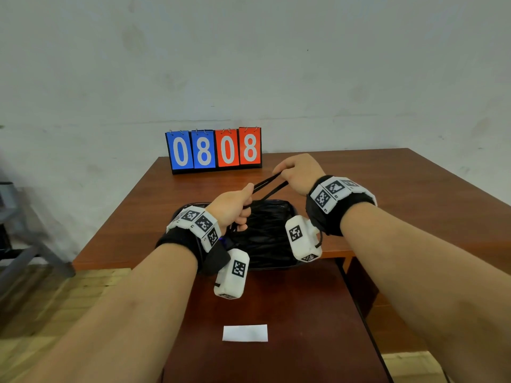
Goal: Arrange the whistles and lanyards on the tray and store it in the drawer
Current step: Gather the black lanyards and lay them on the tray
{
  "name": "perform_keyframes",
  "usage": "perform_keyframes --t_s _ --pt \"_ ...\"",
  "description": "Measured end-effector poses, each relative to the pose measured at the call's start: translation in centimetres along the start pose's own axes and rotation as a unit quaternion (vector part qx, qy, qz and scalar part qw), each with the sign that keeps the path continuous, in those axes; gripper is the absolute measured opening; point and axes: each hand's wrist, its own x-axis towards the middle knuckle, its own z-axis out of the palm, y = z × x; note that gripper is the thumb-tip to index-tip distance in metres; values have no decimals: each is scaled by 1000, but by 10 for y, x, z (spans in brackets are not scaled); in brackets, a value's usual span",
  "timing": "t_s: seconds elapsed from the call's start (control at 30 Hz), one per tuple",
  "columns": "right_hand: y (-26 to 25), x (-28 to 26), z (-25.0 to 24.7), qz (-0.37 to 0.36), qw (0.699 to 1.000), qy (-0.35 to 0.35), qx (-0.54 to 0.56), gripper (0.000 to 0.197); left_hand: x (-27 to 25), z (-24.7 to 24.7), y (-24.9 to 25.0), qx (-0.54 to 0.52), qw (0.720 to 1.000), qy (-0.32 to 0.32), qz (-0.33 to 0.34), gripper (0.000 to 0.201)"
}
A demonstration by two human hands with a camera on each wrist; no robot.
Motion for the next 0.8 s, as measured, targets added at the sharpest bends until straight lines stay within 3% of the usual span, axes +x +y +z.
perform_keyframes --t_s 0.23,0.33,0.5,0.57,0.7,0.8 --pt "16 6 1 45 999 3 24 31 6 2 -4 55 998 16 -24 33" --pt "22 7 1 74 995 -6 66 31 10 -2 -10 57 998 28 -9 30" --pt "29 2 -5 89 991 -65 72 27 19 -11 -15 78 990 112 36 21" --pt "32 0 -5 118 985 -56 116 27 23 -15 -16 74 988 133 35 19" --pt "39 2 -3 160 975 -49 149 24 23 -21 -19 96 984 145 37 29" --pt "42 0 -4 171 972 -57 151 24 23 -27 -23 109 981 153 55 20"
